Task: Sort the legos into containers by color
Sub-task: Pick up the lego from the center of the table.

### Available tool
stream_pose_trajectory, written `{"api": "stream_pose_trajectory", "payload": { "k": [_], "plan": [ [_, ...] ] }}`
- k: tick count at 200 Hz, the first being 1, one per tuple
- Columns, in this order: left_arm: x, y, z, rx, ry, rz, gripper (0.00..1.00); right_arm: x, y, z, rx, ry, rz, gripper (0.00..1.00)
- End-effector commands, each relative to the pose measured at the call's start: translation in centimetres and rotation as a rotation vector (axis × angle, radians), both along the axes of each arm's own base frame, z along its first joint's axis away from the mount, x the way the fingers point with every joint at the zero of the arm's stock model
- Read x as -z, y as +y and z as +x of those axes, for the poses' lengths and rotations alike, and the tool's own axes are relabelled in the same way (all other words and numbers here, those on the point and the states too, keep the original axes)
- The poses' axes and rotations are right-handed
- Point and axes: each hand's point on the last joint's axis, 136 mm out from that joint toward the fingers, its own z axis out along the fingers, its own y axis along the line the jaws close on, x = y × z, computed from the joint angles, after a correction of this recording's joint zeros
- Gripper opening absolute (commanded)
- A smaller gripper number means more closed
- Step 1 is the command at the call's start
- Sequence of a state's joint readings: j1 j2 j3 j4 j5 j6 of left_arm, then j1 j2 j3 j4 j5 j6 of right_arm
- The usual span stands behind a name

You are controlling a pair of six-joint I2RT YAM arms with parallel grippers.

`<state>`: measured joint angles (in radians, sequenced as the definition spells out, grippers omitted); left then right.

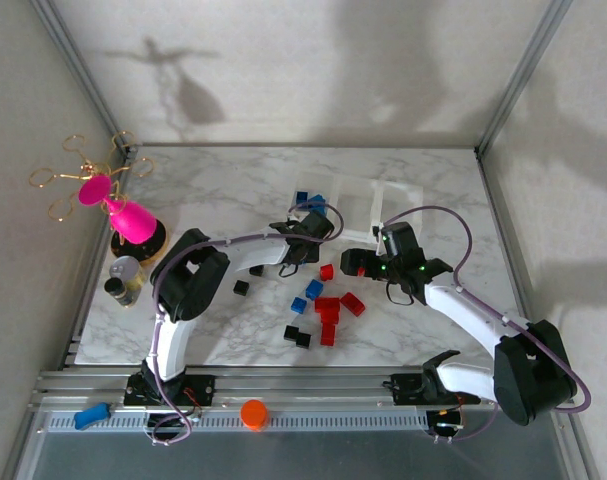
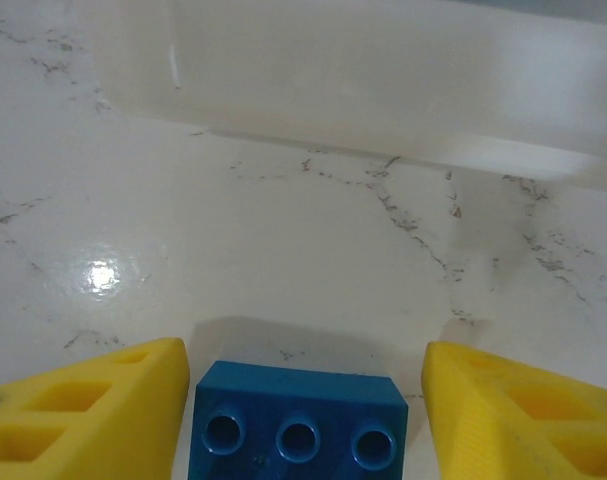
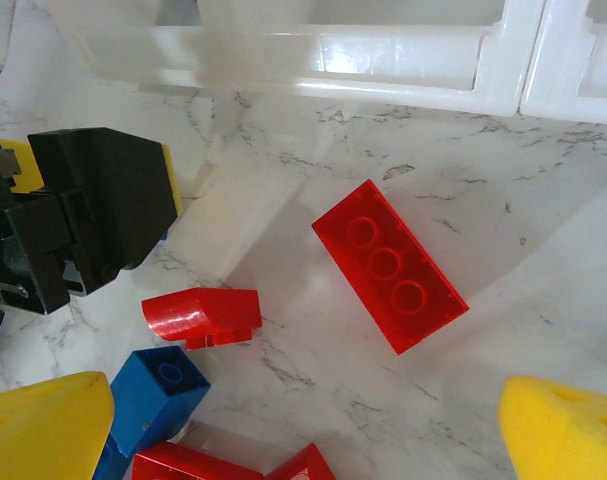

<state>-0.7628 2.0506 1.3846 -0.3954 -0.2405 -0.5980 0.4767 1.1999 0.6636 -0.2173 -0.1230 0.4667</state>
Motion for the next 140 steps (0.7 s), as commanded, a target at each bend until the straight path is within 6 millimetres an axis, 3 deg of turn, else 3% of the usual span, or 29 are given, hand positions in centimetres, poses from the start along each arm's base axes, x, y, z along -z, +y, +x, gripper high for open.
{"api": "stream_pose_trajectory", "payload": {
  "k": [1,41,96,140],
  "plan": [
    [0.7,0.9,-0.1,0.000,0.032,0.046,0.62,-0.2,-0.2,0.3,0.007,-0.023,-0.013,0.99],
    [-0.2,0.6,-0.2,0.015,0.024,0.025,0.62,-0.2,0.0,0.4,0.008,-0.023,-0.008,0.99],
    [1.0,0.3,-0.1,0.014,0.052,0.023,0.55,-0.3,0.0,0.4,0.004,-0.023,-0.010,0.99],
    [-1.3,0.5,0.2,0.004,0.007,0.011,0.49,-0.6,0.2,0.5,-0.001,-0.029,-0.005,0.99]
  ]
}}
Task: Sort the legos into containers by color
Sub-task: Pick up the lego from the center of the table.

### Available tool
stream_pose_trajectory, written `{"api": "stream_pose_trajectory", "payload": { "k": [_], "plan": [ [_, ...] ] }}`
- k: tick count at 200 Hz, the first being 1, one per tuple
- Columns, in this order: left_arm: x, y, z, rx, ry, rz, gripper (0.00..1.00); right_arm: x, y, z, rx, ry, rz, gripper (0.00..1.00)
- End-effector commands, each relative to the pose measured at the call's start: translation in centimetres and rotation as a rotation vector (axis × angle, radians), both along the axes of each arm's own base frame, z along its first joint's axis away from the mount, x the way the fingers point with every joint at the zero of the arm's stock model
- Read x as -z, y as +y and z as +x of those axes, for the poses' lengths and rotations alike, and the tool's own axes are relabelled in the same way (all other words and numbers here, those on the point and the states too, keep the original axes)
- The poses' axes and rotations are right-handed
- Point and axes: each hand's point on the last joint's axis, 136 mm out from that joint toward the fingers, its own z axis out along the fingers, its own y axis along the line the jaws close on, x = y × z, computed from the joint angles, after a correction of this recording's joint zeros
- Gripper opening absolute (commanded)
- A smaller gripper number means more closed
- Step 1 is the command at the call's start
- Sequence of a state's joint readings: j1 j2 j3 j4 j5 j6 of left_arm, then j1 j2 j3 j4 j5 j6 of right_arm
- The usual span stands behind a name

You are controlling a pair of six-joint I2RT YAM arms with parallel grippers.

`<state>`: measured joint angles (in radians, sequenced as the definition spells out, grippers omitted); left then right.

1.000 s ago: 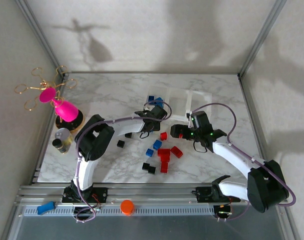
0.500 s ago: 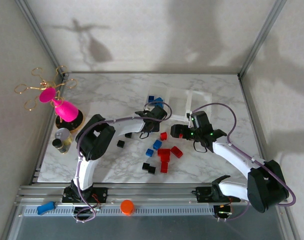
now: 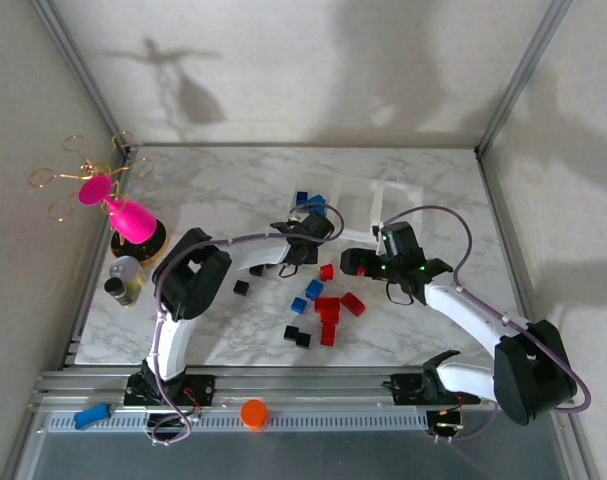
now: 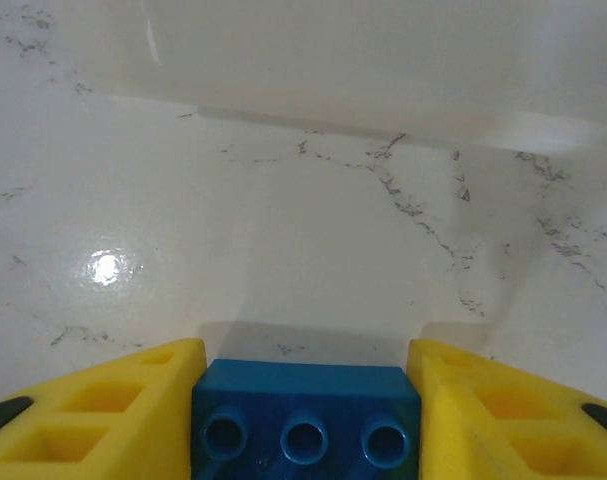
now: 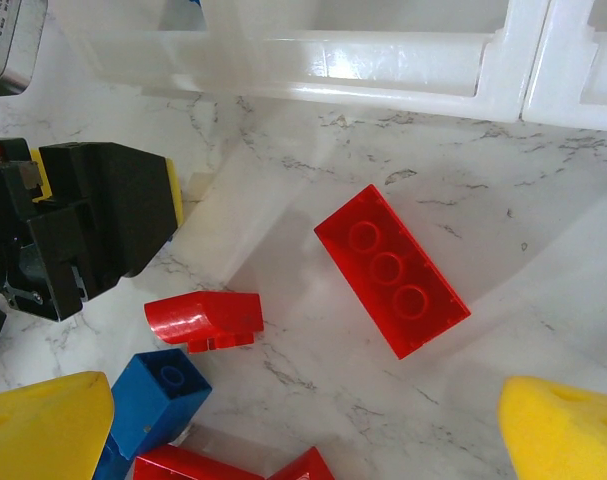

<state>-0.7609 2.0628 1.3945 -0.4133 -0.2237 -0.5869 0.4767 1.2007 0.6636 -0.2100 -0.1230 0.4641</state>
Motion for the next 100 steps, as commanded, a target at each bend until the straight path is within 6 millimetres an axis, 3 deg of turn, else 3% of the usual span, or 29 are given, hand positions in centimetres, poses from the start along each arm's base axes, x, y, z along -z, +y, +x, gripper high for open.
{"api": "stream_pose_trajectory", "payload": {
  "k": [1,58,78,100],
  "plan": [
    [-1.9,0.5,0.5,-0.011,-0.019,0.002,0.49,-0.5,0.1,0.4,0.002,-0.021,-0.007,0.99],
    [-8.9,0.8,1.3,-0.032,-0.153,-0.062,0.48,-2.6,0.1,2.0,0.020,-0.062,0.031,0.99],
    [-11.1,0.4,2.7,-0.041,-0.210,-0.075,0.48,-3.1,-0.4,3.1,0.053,-0.073,0.024,0.99],
    [-12.0,-0.5,4.7,-0.046,-0.232,-0.077,0.48,-3.8,-0.6,3.9,0.068,-0.084,0.042,0.99]
  ]
}}
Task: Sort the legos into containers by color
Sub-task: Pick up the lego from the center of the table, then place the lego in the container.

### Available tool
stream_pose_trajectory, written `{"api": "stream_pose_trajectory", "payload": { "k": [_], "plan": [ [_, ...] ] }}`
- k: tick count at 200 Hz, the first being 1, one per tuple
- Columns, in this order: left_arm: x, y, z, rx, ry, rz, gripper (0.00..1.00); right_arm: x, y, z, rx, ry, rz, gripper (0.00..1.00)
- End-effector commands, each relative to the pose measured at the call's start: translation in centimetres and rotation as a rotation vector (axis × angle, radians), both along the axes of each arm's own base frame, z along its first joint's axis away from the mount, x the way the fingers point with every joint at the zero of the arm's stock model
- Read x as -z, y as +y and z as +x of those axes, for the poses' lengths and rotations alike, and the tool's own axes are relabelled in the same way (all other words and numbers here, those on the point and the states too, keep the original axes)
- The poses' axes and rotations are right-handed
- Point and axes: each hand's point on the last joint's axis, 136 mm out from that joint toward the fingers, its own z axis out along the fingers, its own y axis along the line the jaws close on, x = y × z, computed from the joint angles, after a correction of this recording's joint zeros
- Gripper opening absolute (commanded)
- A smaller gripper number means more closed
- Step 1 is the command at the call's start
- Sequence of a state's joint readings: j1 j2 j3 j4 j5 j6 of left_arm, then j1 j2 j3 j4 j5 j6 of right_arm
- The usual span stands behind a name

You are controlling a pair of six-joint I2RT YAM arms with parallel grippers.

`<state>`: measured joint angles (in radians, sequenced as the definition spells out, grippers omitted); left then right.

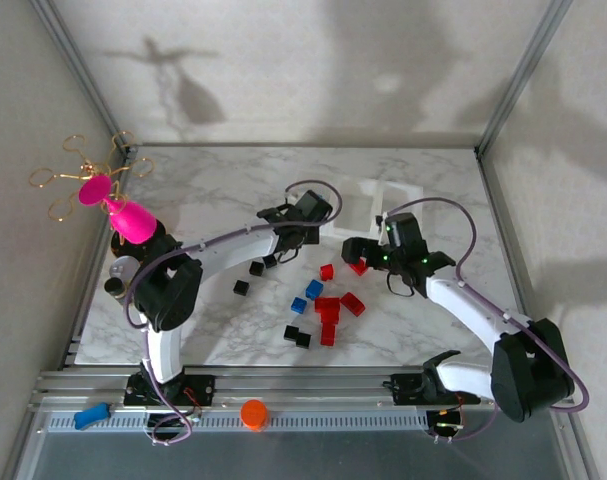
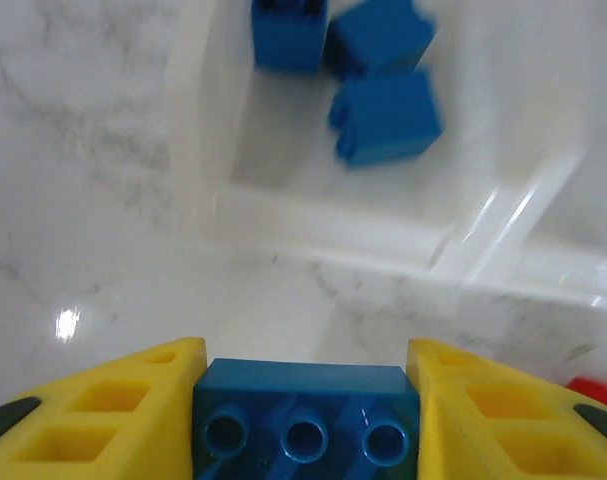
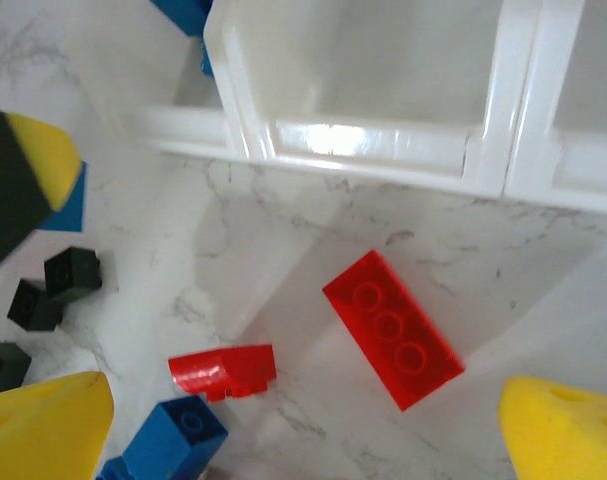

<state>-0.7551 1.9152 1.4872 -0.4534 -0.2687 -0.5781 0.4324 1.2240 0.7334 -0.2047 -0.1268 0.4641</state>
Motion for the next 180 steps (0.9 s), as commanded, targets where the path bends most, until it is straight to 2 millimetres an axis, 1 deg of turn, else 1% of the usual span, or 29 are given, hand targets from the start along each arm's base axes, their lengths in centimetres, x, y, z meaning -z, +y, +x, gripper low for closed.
{"api": "stream_pose_trajectory", "payload": {
  "k": [1,30,47,61,95,112,132,151,180],
  "plan": [
    [-2.2,0.2,2.5,-0.032,-0.059,0.026,0.48,-1.6,-0.2,1.6,0.026,-0.039,0.016,0.99],
    [-2.5,-1.0,5.5,-0.046,-0.083,0.053,0.48,-2.1,-0.7,2.2,0.042,-0.053,0.023,0.99],
    [-1.9,-1.8,7.5,-0.031,-0.077,0.055,0.48,-2.2,-0.9,2.3,0.042,-0.051,0.030,0.99],
    [-1.1,-1.8,8.9,-0.044,-0.064,0.066,0.48,-2.2,-1.0,2.3,0.044,-0.052,0.028,0.99],
    [-0.5,-1.9,11.8,-0.062,-0.080,0.043,0.48,-1.9,-1.4,2.2,0.049,-0.049,0.014,0.99],
    [0.1,-1.9,12.7,-0.068,-0.086,0.035,0.48,-1.6,-1.5,2.3,0.050,-0.045,0.011,0.99],
    [1.2,-1.7,13.4,-0.071,-0.085,0.035,0.48,-1.4,-1.5,2.3,0.050,-0.039,0.011,0.99],
    [2.4,-1.7,13.8,-0.067,-0.071,0.035,0.48,-1.3,-1.3,2.4,0.046,-0.038,0.015,0.99],
    [3.3,-2.2,14.1,-0.050,-0.073,0.031,0.50,-1.3,-1.3,2.7,0.046,-0.036,0.015,0.99]
  ]
}}
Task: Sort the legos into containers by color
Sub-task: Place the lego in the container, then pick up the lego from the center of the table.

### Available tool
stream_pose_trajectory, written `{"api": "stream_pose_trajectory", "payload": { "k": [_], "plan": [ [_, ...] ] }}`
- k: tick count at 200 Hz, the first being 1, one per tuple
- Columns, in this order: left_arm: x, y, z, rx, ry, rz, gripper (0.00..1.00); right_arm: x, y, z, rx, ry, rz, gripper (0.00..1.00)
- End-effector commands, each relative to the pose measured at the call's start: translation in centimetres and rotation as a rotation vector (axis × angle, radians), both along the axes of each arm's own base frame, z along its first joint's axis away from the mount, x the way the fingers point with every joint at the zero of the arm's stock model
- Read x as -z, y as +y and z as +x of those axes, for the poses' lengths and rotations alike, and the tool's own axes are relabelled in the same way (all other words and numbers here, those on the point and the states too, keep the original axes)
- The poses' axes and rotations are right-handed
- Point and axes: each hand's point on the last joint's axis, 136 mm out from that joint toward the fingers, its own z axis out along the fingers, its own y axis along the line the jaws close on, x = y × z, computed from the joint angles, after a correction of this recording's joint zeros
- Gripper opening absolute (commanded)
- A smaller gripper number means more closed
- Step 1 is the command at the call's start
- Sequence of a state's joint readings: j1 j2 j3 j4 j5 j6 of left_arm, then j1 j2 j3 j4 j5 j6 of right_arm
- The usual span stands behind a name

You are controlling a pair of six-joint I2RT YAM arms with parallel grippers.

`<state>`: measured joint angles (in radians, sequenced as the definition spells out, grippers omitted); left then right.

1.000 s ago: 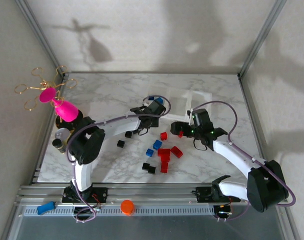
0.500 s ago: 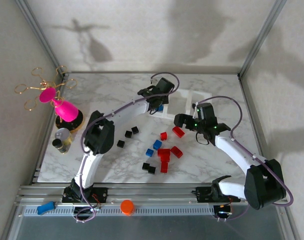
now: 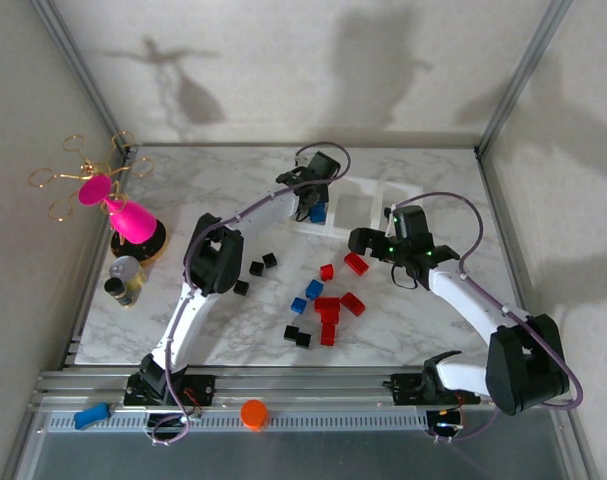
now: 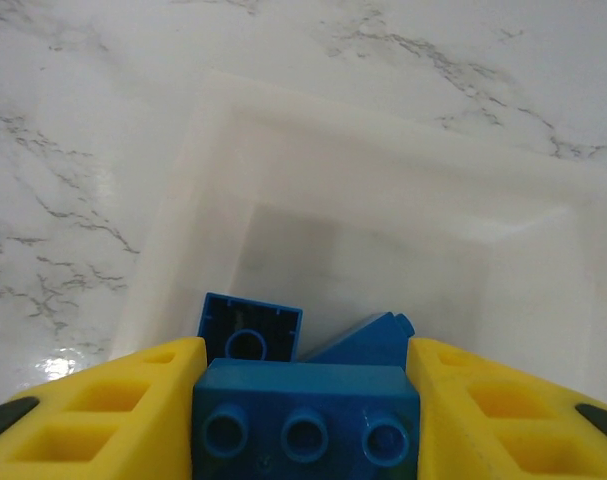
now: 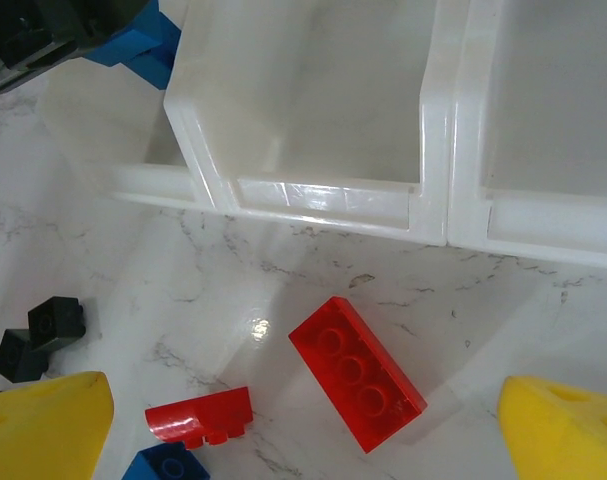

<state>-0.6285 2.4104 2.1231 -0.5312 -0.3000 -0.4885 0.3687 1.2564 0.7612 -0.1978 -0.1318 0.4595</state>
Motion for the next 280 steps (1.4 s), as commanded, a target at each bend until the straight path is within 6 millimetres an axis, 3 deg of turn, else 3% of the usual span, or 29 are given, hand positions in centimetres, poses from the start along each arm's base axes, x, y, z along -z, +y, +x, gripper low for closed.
{"api": "stream_pose_trajectory", "payload": {
  "k": [1,29,61,97,130,156,212,238,280],
  "plan": [
    [0.7,-0.7,0.7,0.028,-0.003,-0.007,0.50,-1.1,0.3,0.9,-0.011,-0.033,0.012,0.99],
    [1.0,-1.0,0.9,0.035,-0.002,-0.009,0.55,-1.2,0.5,1.0,-0.018,-0.039,0.018,0.99],
    [-0.2,-1.2,1.0,0.041,-0.017,-0.026,0.61,-1.5,0.5,1.0,-0.017,-0.045,0.020,0.99],
    [-3.5,-1.4,0.6,0.051,-0.043,-0.072,0.60,-2.6,1.2,1.0,-0.051,-0.068,0.048,0.99],
    [-7.1,-1.4,-1.0,0.061,-0.071,-0.117,0.60,-2.6,1.5,0.3,-0.089,-0.063,0.046,0.99],
    [-8.8,-1.2,-3.8,0.077,-0.083,-0.155,0.59,-2.2,2.0,-0.8,-0.123,-0.043,0.042,0.99],
    [-9.0,-0.1,-11.8,0.128,-0.082,-0.216,0.59,-0.3,2.9,-4.0,-0.170,0.030,0.031,0.99],
    [-7.5,0.7,-15.2,0.158,-0.031,-0.188,0.58,0.3,3.2,-5.3,-0.165,0.053,0.025,0.99],
    [-3.7,0.0,-21.3,0.273,0.086,-0.141,0.58,1.6,2.4,-7.0,-0.138,0.098,-0.001,0.99]
  ]
}}
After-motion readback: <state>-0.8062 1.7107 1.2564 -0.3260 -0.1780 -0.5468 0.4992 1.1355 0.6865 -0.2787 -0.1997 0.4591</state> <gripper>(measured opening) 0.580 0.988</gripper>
